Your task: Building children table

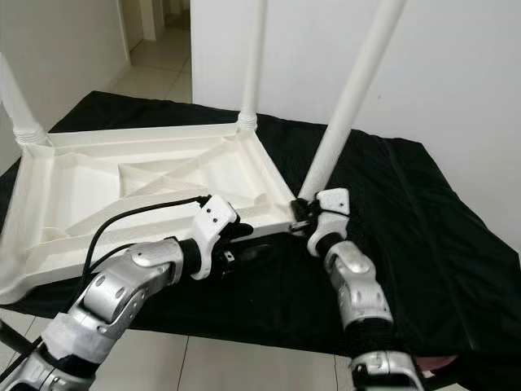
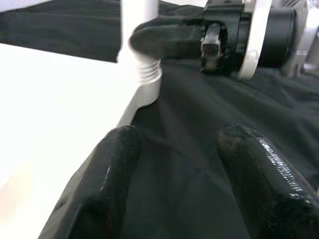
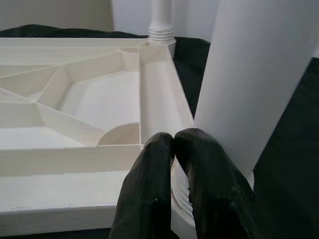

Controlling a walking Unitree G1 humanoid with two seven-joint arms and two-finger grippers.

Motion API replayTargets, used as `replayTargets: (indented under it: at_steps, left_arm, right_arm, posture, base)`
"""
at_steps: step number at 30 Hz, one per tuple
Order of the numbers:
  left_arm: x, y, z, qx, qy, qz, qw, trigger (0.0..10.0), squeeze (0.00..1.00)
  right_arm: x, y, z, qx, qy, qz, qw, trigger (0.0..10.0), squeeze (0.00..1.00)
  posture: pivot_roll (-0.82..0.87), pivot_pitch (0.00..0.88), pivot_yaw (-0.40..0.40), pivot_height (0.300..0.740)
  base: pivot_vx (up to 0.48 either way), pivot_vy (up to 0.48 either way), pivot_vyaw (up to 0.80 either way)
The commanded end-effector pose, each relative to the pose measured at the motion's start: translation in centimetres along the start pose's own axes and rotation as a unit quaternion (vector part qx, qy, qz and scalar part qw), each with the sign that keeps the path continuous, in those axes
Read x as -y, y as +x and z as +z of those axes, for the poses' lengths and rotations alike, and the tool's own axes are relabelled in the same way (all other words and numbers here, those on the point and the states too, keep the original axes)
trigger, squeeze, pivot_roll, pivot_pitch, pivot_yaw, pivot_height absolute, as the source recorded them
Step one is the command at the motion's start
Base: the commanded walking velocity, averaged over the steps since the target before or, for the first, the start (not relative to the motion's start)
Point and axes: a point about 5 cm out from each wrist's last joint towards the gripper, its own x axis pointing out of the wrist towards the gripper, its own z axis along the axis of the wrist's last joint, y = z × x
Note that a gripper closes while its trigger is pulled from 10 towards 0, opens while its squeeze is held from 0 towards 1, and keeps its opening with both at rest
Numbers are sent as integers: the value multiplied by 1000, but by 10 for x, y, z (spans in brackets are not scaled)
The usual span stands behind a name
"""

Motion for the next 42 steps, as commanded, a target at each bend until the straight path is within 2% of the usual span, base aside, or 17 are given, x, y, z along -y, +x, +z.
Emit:
replayTargets:
  at_steps: [1, 4, 5, 6, 10, 12, 14, 15, 18, 20, 24, 29, 37, 39, 42]
  left_arm:
    - [-8, 1, -1, -2, 2, 68, 998, 10000, 0]
    - [-10, 2, -1, -1, 2, 72, 997, 10000, 0]
    - [-10, 2, -1, -1, 2, 72, 997, 10000, 0]
    - [-10, 3, -1, 0, 1, 72, 997, 10000, 0]
    - [-11, 3, 0, 0, 1, 72, 997, 10000, 0]
    - [-11, 5, -3, 0, -1, 73, 997, 10000, 0]
    - [-13, 6, -5, -2, 2, 77, 997, 10000, 0]
    - [-13, 6, -5, -2, 2, 77, 997, 10000, 0]
    - [-23, 6, -5, -6, -11, 110, 994, 10000, 0]
    - [-23, 5, -5, -6, -10, 112, 994, 10000, 0]
    - [-39, 2, -12, -37, -8, 178, 983, 10000, 0]
    - [-45, 0, -17, -57, -5, 198, 979, 10000, 0]
    - [-41, -2, -28, -96, 17, 183, 978, 10000, 0]
    - [-40, -2, -32, -109, 36, 179, 977, 10000, 0]
    - [-40, -3, -35, -120, 32, 178, 976, 10000, 0]
  right_arm:
    - [19, -5, 2, 7, -2, -42, 999, 10000, 0]
    - [40, -5, 6, 14, -6, -92, 996, 10000, 0]
    - [40, -5, 6, 14, -6, -92, 996, 10000, 0]
    - [47, -6, 8, 16, -8, -116, 993, 10000, 0]
    - [52, -6, 9, 18, -8, -131, 991, 10000, 0]
    - [67, -9, 10, 20, -7, -193, 981, 10000, 0]
    - [70, -10, 9, 27, -3, -211, 977, 10000, 0]
    - [70, -10, 9, 27, -3, -211, 977, 10000, 0]
    - [56, -8, 4, 42, 12, -186, 982, 10000, 0]
    - [56, -8, 4, 43, 12, -184, 982, 10000, 0]
    - [27, -10, -8, 51, 21, -149, 987, 10000, 0]
    - [15, -16, -15, 50, 29, -140, 988, 10000, 0]
    - [19, -27, -18, 53, 33, -154, 986, 10000, 0]
    - [22, -31, -17, 53, 29, -159, 985, 10000, 0]
    - [25, -32, -16, 53, 27, -162, 985, 10000, 0]
  posture:
    - [6, 0, -96, 740]
    - [1, 0, -94, 740]
    - [1, 0, -94, 740]
    - [1, 0, -95, 740]
    - [0, 0, -95, 740]
    - [-6, 0, -95, 740]
    - [-10, 0, -94, 740]
    - [-10, 0, -94, 740]
    - [-8, 0, -95, 740]
    - [-8, 0, -95, 740]
    - [-5, 0, -97, 740]
    - [-7, 0, -96, 740]
    - [-17, 0, -85, 740]
    - [-18, 0, -84, 740]
    - [-21, 0, -82, 740]
  base:
    - [0, 0, 0]
    - [0, 0, 0]
    - [0, 0, 0]
    - [0, 0, 0]
    - [0, 0, 0]
    - [0, 0, 0]
    - [0, 0, 0]
    - [0, 0, 0]
    - [0, 0, 0]
    - [0, 0, 0]
    - [0, 0, 0]
    - [0, 0, 0]
    - [0, 0, 0]
    - [0, 0, 0]
    - [0, 0, 0]
